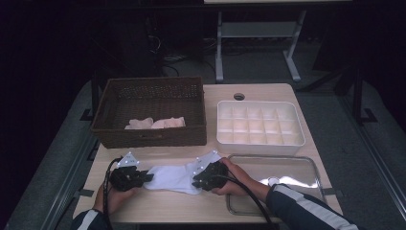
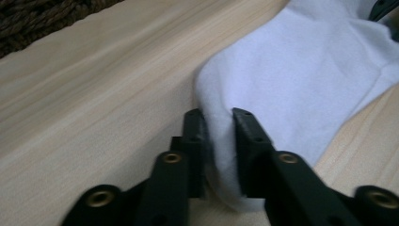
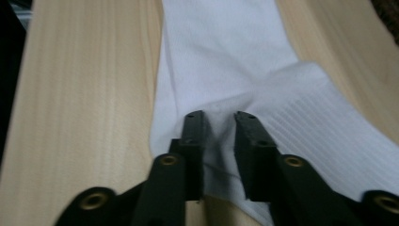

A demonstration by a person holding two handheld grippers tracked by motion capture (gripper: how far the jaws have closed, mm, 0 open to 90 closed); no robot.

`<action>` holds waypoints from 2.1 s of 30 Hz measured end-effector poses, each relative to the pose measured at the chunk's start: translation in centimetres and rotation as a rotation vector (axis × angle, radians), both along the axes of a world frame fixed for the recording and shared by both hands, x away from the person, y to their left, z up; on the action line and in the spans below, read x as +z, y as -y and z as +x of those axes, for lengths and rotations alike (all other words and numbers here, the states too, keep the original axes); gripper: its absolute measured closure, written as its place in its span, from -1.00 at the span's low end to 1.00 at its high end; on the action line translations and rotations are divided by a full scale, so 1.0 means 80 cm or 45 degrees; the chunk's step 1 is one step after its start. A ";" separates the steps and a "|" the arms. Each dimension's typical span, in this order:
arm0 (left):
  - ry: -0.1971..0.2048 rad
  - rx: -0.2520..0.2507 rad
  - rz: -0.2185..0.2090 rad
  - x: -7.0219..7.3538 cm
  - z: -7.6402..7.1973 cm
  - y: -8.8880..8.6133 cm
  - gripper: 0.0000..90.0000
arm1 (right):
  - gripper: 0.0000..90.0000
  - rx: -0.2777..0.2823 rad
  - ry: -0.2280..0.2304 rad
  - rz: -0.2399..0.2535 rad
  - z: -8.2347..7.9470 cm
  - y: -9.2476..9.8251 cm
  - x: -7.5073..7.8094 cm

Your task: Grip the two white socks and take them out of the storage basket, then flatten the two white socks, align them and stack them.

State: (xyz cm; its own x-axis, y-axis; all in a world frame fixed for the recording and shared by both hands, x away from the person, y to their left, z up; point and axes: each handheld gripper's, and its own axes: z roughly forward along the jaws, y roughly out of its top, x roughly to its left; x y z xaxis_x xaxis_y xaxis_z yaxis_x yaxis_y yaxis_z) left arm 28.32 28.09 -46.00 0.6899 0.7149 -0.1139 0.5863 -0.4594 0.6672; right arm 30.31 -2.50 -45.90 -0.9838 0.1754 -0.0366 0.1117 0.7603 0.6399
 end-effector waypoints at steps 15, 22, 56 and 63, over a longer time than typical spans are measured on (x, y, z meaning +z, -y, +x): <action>0.040 0.020 -0.038 0.008 0.000 0.002 0.65 | 0.96 0.082 0.056 0.031 -0.018 0.024 0.036; 0.019 0.107 -0.045 -0.001 0.005 -0.002 0.02 | 0.85 0.099 0.024 -0.079 -0.019 0.017 0.005; 0.077 0.057 0.037 -0.005 0.011 0.029 0.04 | 0.95 -0.050 0.092 0.041 0.004 -0.003 -0.007; 0.011 0.005 -0.052 -0.005 0.014 0.027 0.51 | 0.95 -0.058 0.090 0.053 0.004 -0.001 -0.008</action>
